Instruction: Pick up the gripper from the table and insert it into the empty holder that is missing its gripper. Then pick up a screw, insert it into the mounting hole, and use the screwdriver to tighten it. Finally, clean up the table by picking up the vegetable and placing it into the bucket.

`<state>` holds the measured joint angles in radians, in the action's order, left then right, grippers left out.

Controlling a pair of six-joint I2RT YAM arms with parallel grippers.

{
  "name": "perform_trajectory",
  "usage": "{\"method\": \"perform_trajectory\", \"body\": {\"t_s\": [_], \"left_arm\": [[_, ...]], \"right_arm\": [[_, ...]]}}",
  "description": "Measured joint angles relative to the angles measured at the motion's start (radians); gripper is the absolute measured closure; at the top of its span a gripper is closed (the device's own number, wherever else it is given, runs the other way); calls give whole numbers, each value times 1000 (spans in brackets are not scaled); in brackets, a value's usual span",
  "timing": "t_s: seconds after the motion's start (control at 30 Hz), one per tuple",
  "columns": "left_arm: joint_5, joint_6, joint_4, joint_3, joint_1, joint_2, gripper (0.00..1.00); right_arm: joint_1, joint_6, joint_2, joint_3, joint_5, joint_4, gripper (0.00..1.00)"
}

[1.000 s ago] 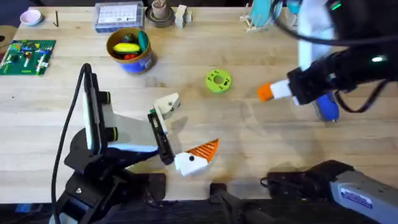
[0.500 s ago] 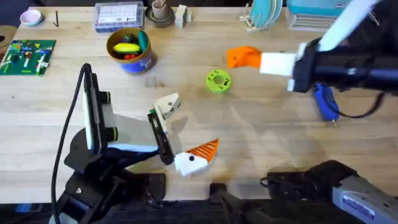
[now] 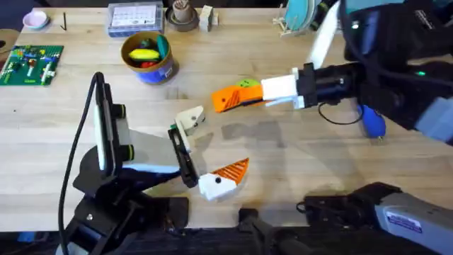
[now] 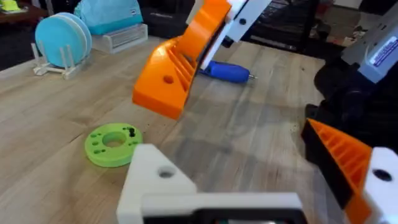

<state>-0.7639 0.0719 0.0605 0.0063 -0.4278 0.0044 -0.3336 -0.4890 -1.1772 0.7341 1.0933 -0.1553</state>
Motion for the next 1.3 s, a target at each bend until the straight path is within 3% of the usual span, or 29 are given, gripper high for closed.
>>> {"method": "perform_trajectory", "body": {"t_s": [0.27,0.6,0.97,1.3], "left_arm": [[0,0,0,0,0,0,8],[0,0,0,0,0,0,8],[0,0,0,0,0,0,8],[2,0,0,0,0,0,8]], "right_arm": [[0,-67,-198,0,219,11,993],[0,-108,-307,0,348,63,993],[-17,-140,-348,0,370,104,993],[-66,-232,-416,0,375,278,993]]}}
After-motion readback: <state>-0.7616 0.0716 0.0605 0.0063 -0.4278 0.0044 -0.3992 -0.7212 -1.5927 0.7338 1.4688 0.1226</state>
